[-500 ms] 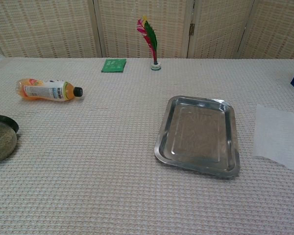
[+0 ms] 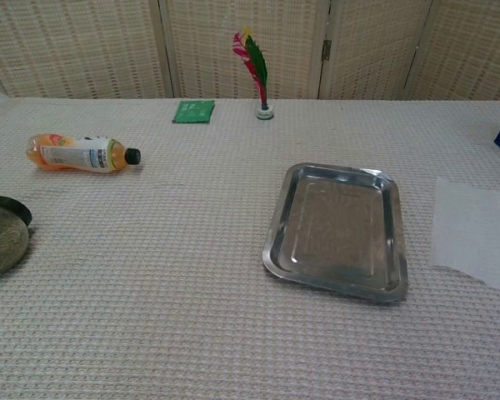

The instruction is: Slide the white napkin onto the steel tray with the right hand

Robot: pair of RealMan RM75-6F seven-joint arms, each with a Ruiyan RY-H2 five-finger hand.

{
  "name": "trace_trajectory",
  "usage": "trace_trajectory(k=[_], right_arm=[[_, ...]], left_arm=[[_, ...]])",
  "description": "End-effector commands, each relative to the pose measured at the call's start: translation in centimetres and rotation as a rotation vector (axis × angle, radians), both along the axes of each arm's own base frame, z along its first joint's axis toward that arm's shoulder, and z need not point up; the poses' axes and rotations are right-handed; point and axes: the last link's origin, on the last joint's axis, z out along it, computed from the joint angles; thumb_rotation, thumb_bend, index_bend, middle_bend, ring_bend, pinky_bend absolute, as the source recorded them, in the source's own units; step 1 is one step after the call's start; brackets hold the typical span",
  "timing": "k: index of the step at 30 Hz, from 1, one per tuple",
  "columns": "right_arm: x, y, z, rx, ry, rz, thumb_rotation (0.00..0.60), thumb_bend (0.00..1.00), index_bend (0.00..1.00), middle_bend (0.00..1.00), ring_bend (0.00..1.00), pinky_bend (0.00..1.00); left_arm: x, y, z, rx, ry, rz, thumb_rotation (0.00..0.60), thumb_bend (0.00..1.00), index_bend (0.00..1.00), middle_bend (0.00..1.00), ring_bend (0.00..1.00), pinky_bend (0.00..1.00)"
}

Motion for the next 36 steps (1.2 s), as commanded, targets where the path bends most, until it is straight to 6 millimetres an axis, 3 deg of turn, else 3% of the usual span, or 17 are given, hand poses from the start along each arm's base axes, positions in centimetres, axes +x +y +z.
trace_trajectory(k=[1, 10, 18, 25, 36], right_arm=[[-1.2, -0.8, 0.2, 0.006, -0.045, -0.020, 0.600, 0.34, 0.00, 0.00, 0.00, 0.00], [-5.3, -3.3, -1.3, 0.109, 0.000, -0.018, 0.600, 0.34, 0.00, 0.00, 0.00, 0.00], [-7.9, -4.0, -4.0, 0.086, 0.083, -0.015, 0.600, 0.34, 0.14, 0.00, 0.00, 0.00], [-9.1, -3.6, -6.2, 0.129, 0.052, 0.004, 0.600, 0.34, 0.29, 0.00, 0.00, 0.00], [-10.3, -4.5, -8.7, 0.105, 0.099, 0.040, 0.600, 0.34, 0.32, 0.00, 0.00, 0.00]], left_arm=[[-0.3, 0.2, 0.2, 0.004, -0.011, 0.017, 0.600, 0.36, 0.00, 0.00, 0.00, 0.00], [-0.3, 0.7, -0.3, -0.013, -0.005, 0.023, 0.600, 0.36, 0.00, 0.00, 0.00, 0.00], [-0.8, 1.3, 0.1, -0.005, -0.022, 0.044, 0.600, 0.36, 0.00, 0.00, 0.00, 0.00], [-0.8, 1.0, 0.3, -0.010, -0.020, 0.043, 0.600, 0.36, 0.00, 0.00, 0.00, 0.00], [-1.1, 1.4, 0.5, -0.012, -0.041, 0.055, 0.600, 0.36, 0.00, 0.00, 0.00, 0.00]])
